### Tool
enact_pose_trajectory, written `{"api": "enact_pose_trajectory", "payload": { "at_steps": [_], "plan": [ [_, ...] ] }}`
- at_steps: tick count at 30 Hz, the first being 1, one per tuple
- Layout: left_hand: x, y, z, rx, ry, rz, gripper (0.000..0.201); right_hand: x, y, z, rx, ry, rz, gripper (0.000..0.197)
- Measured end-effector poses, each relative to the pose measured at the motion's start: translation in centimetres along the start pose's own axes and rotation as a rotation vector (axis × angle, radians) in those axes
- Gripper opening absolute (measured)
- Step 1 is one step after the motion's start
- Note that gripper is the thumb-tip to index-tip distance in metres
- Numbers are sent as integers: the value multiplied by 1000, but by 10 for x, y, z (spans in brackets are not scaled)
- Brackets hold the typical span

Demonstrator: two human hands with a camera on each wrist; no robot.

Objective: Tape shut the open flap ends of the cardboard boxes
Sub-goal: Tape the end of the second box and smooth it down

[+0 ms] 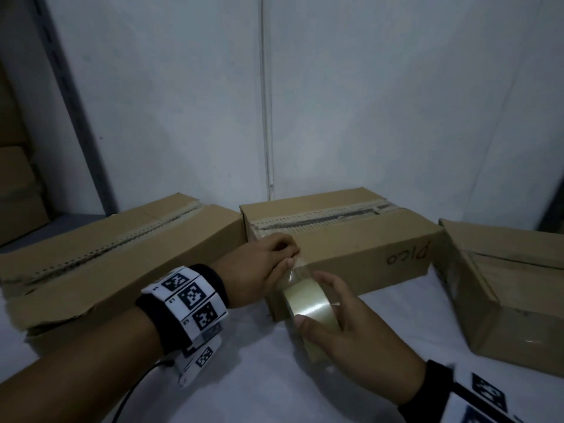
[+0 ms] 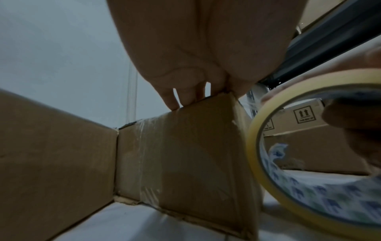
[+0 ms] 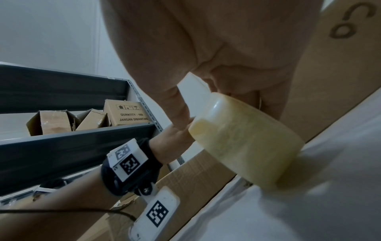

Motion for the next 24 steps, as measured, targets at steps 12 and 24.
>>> {"api": "enact_pose_trajectory", "payload": {
  "at_steps": [12, 24],
  "plan": [
    [-2, 5, 5, 6, -120, 195, 51, -3, -20, -2, -15, -5, -70, 30],
    [-4, 12, 10, -15, -160, 216, 52, -9, -25, -14, -42, 111, -103, 58]
  ]
}}
Point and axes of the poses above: each hand's wrist, its own x-axis towards the middle knuckle, its own y-axis out of the palm, z = x × y, the point moved 7 cm from there along x, towards the middle knuckle, and after that the axes turned 3 degrees about -z, right-handed, at the moved point
